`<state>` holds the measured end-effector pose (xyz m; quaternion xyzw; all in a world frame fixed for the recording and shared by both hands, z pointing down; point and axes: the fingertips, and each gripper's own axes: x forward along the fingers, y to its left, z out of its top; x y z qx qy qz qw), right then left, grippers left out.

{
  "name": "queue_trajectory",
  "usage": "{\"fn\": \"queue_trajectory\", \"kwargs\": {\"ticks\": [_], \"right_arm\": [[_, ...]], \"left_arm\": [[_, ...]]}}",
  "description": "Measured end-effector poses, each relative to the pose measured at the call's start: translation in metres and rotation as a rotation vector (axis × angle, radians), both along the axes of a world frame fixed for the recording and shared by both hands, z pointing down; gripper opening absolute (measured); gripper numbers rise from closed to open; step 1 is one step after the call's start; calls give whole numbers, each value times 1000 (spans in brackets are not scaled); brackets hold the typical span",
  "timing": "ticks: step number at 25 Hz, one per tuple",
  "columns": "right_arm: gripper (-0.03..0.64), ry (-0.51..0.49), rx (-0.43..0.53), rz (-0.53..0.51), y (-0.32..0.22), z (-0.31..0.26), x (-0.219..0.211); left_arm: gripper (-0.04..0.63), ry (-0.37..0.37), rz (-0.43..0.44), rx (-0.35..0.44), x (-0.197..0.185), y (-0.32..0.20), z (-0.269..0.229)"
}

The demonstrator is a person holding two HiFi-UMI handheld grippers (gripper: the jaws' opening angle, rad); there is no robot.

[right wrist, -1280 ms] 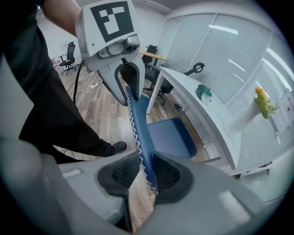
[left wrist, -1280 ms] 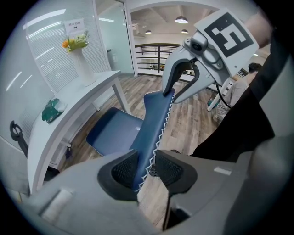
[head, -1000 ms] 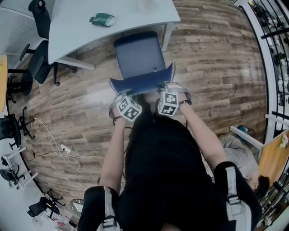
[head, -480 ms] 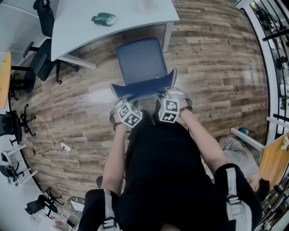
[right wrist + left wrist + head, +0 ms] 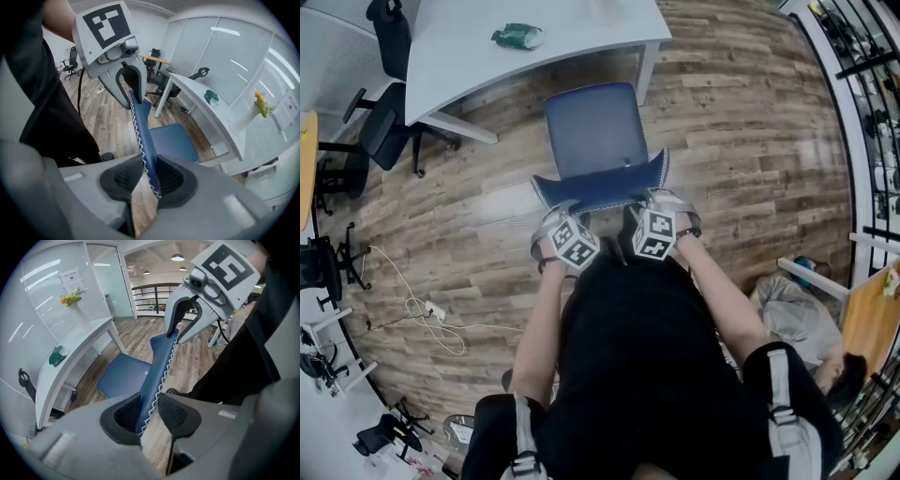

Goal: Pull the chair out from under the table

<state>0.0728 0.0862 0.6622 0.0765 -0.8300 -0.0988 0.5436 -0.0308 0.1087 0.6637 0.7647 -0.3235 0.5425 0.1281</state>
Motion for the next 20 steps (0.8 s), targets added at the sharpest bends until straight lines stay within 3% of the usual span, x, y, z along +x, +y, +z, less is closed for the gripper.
{"fn": "queue_trajectory", "kwargs": {"ticks": [20], "right_arm": [[103,35,-1,80,59,3,18]], "left_arm": [[109,74,95,-32,19,64,1]]}}
